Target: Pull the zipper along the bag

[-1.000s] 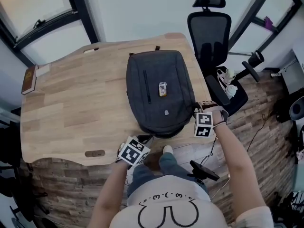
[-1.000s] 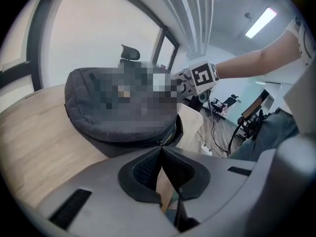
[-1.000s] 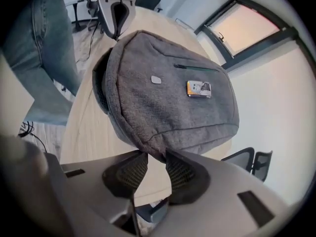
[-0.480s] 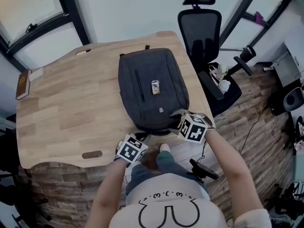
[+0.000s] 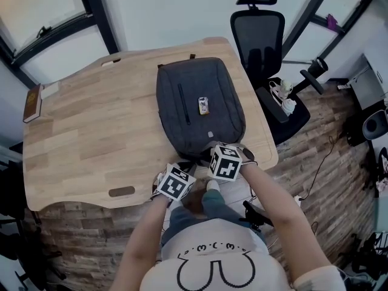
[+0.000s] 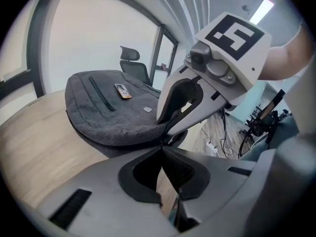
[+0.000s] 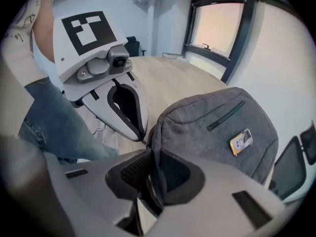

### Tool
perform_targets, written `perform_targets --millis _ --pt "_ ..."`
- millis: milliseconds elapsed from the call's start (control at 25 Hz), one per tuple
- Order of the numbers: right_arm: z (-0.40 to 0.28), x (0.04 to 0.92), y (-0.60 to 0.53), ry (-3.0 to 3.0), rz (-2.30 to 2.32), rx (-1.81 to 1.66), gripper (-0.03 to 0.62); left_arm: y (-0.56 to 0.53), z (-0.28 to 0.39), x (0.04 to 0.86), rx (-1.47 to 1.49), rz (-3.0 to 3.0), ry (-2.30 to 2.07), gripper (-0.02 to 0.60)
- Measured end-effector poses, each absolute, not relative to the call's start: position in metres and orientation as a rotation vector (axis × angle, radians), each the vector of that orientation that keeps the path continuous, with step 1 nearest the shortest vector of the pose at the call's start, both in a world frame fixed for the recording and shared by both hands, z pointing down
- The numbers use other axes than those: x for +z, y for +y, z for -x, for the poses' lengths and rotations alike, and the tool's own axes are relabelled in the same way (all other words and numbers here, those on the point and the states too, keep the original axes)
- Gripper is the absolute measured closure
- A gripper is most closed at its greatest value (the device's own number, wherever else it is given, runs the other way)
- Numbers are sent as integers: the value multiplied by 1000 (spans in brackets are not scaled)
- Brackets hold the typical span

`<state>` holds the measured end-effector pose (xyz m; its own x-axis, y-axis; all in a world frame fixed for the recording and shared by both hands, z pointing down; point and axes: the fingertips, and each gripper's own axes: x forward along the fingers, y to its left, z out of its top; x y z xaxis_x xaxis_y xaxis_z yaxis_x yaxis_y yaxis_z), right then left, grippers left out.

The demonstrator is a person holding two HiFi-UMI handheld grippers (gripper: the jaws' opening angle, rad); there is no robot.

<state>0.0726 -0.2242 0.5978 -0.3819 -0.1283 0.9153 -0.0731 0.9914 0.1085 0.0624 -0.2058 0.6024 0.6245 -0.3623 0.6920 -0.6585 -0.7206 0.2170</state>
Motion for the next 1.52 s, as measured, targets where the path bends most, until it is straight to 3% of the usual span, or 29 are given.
perform_targets --millis 600,1160,1520 --pt "-100 595 -212 -1947 -170 -63 513 -247 17 620 1215 -2419 -972 563" --pt "-101 597 -206 -1934 -152 -70 517 -354 76 626 1159 -2232 -1186 561" --pt "-97 599 -211 -1965 -144 -96 517 -378 80 627 1083 -2193 -1225 552"
